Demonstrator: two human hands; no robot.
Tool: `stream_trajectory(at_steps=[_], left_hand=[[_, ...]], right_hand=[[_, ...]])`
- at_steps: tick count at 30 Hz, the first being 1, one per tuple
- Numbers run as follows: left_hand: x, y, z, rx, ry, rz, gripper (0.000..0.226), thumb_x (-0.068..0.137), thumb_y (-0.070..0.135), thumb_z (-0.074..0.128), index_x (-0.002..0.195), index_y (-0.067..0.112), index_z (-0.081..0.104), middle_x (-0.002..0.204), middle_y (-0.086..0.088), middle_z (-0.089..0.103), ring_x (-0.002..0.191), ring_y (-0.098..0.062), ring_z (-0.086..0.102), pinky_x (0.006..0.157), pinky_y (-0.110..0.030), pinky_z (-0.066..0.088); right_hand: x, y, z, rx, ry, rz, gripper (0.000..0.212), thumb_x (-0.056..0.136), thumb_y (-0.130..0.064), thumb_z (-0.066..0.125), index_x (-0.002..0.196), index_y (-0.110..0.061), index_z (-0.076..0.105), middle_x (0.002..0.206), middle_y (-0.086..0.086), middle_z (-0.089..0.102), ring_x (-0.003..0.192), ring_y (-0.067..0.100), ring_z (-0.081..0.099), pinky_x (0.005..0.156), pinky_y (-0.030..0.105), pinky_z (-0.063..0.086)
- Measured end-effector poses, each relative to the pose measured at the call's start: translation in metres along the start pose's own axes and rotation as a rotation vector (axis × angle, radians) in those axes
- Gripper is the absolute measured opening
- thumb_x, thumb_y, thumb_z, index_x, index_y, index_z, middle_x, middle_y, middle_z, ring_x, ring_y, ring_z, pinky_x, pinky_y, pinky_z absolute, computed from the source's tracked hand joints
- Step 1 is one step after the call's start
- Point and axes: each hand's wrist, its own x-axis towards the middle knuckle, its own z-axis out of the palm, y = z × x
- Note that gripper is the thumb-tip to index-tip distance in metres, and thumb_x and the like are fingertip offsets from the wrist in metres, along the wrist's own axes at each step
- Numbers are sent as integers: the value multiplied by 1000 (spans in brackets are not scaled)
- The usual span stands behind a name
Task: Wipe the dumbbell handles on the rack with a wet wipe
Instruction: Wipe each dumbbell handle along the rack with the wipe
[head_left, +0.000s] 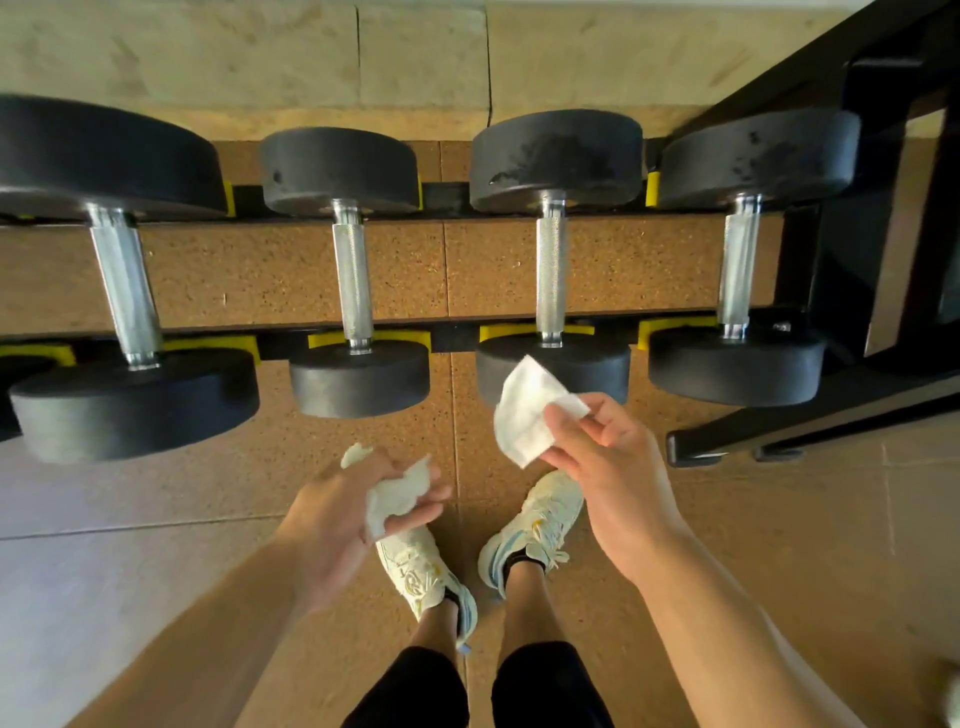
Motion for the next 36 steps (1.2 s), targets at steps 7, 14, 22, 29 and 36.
stream_trajectory(at_steps=[7,14,22,29,36], left_hand=[[7,3,19,351,60,236,49,85,-19,37,92,15,72,81,-10,68,64,-20,54,57,-32,36],[12,20,67,407,-109,336,64,76,69,67,100,10,70,70,-1,43,57,-13,31,52,-28,26],[24,17,93,343,-25,384,41,74,50,76,89,13,76,66,-1,53,65,-22,40,56,-29,33],[27,12,122,255,84,406,19,87,39,72,100,27,73,77,0,65,68,-14,53,56,-31,37],[12,9,158,463,-27,538,37,83,63,62,84,29,77,68,-3,70,53,-12,61,51,-17,41]], right_hand=[[6,-21,2,198,-113,23,36,88,-12,68,123,-11,64,110,8,74,106,21,71,86,34,58],[9,-30,1,90,-134,3,28,75,-21,77,100,-8,75,96,8,77,95,24,73,81,33,60],[23,-44,-17,-101,-154,-77,39,67,-33,82,87,-1,72,84,11,76,80,29,75,69,36,62],[28,-49,-27,61,-137,-155,25,83,-22,71,99,-4,75,90,11,77,83,27,74,72,31,59],[32,-55,-34,-158,-81,-274,14,94,-28,67,101,-23,78,85,4,77,75,31,73,67,52,61]])
